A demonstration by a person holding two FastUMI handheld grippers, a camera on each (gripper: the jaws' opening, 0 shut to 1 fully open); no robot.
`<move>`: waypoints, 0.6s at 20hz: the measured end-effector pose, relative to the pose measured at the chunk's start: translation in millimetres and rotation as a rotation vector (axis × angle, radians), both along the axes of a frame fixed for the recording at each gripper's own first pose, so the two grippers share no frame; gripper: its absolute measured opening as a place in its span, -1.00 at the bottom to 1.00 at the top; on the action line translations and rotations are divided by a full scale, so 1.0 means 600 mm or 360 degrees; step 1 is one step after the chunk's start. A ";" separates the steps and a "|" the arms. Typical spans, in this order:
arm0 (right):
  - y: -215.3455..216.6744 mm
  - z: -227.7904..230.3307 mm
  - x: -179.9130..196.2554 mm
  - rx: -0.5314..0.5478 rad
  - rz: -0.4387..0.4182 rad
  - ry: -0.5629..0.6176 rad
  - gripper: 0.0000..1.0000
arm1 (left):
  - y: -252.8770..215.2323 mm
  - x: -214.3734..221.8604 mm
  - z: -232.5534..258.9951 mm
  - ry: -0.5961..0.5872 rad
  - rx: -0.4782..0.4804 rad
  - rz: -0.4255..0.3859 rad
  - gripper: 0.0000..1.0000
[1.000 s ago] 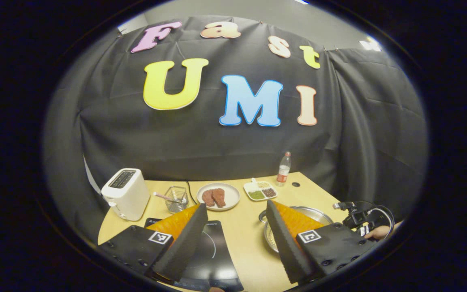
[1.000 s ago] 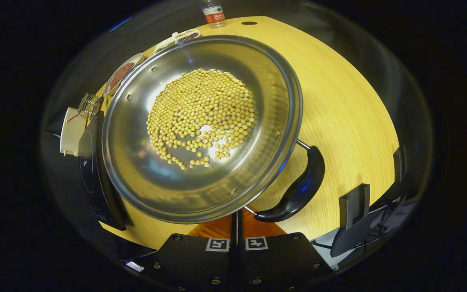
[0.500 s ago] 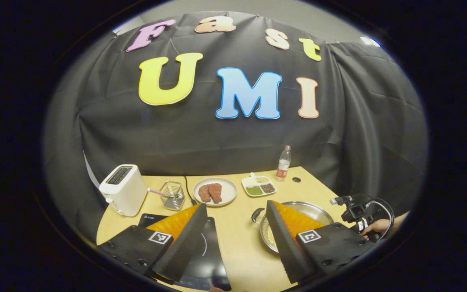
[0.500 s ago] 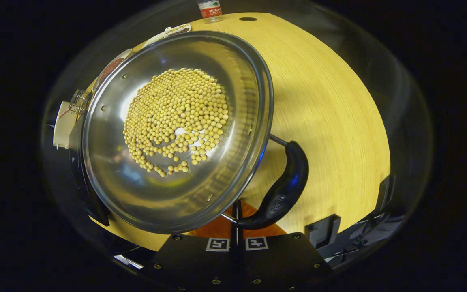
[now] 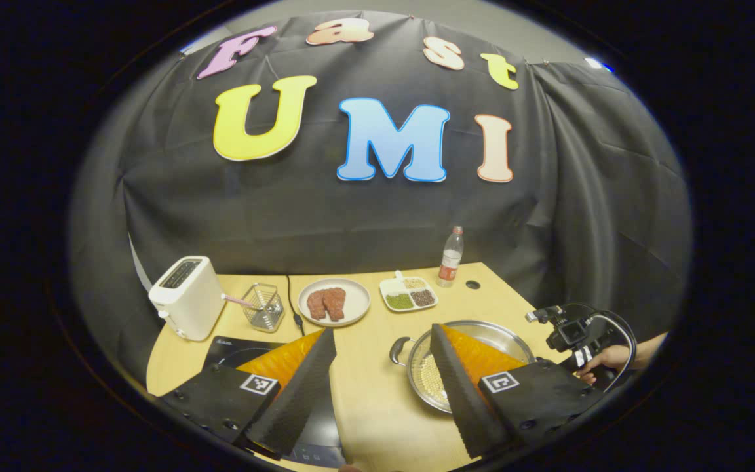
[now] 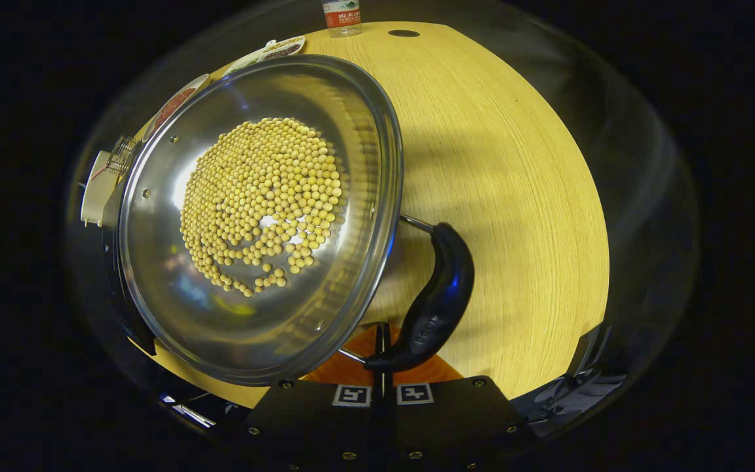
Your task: First push the handle of the pot to place it horizontally, then grasp the pot with both hands and set it on the induction cooktop.
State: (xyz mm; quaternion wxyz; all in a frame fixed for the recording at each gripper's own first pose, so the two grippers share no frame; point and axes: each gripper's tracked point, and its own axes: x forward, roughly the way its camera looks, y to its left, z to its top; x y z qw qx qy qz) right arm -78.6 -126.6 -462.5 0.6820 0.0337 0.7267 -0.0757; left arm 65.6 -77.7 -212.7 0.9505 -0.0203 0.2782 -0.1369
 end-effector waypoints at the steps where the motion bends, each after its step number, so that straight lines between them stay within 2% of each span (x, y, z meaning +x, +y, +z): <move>1: -0.005 0.002 0.002 -0.0003 0.0004 0.0000 -0.99 | -0.001 0.001 -0.009 0.0026 -0.0004 -0.0003 0.94; 12: -0.063 0.000 0.067 -0.0138 0.0117 -0.0019 -0.99 | -0.016 -0.013 -0.060 0.0176 0.0034 -0.0076 0.98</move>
